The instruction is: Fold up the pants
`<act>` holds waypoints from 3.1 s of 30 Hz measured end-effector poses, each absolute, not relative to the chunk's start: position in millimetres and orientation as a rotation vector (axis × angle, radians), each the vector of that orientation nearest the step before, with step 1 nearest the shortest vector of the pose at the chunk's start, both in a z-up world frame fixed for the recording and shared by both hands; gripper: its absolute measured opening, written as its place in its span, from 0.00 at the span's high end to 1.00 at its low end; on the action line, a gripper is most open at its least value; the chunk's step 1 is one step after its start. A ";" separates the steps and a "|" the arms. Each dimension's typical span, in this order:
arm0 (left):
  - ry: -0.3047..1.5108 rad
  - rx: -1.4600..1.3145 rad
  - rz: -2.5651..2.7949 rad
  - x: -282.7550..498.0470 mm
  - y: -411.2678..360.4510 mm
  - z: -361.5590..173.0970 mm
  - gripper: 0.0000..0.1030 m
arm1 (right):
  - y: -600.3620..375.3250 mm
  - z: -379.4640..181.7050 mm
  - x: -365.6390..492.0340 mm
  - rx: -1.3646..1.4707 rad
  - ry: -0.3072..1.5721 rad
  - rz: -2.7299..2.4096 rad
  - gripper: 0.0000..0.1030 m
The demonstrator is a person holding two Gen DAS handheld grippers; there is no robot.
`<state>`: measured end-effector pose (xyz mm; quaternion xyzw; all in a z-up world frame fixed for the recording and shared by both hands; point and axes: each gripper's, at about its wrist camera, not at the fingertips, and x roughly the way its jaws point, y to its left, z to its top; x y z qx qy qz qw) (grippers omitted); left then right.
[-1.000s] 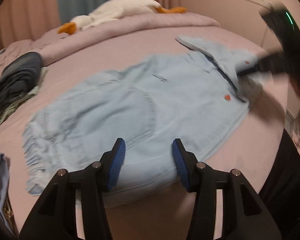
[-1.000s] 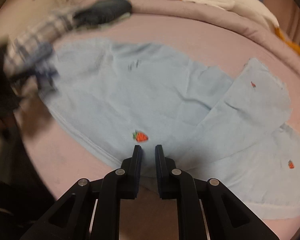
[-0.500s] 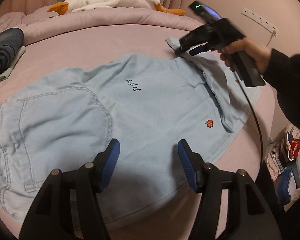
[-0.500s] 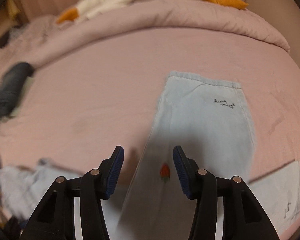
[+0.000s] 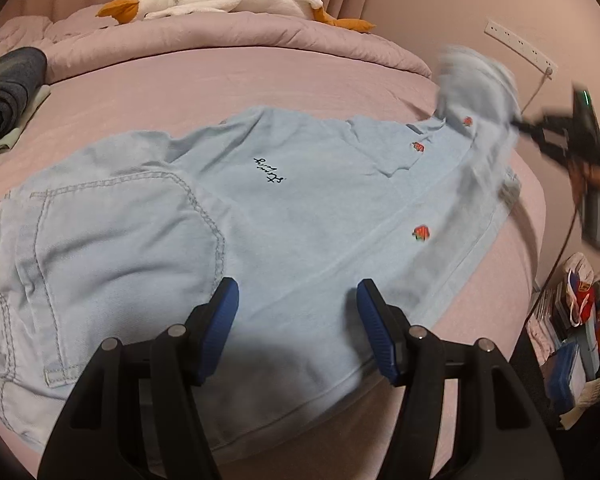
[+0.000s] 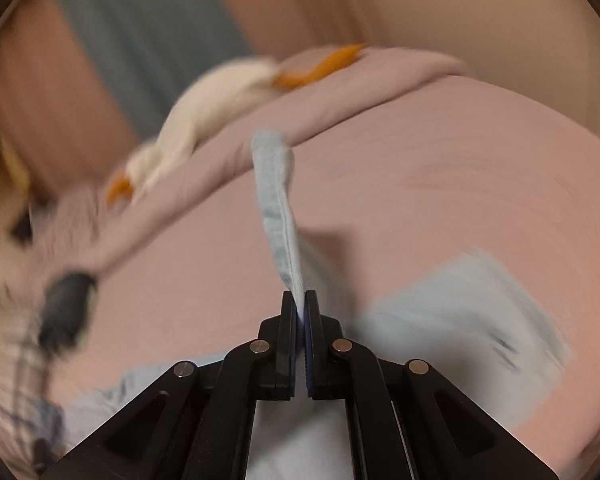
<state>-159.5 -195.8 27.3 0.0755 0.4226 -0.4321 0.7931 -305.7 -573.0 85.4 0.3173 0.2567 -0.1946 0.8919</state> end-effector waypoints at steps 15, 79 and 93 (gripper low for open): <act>0.890 0.313 -0.869 -163.8 -198.4 26.3 0.83 | -629.0 -29.8 -412.9 1.096 0.421 -0.462 0.70; 0.939 -0.664 -0.543 -158.5 31.4 42.3 0.47 | -416.9 24.5 -281.2 0.268 0.824 -0.182 0.81; 0.911 -0.776 -0.341 -124.8 3.9 18.7 0.20 | -319.1 26.8 -260.5 -0.025 0.887 -0.006 0.81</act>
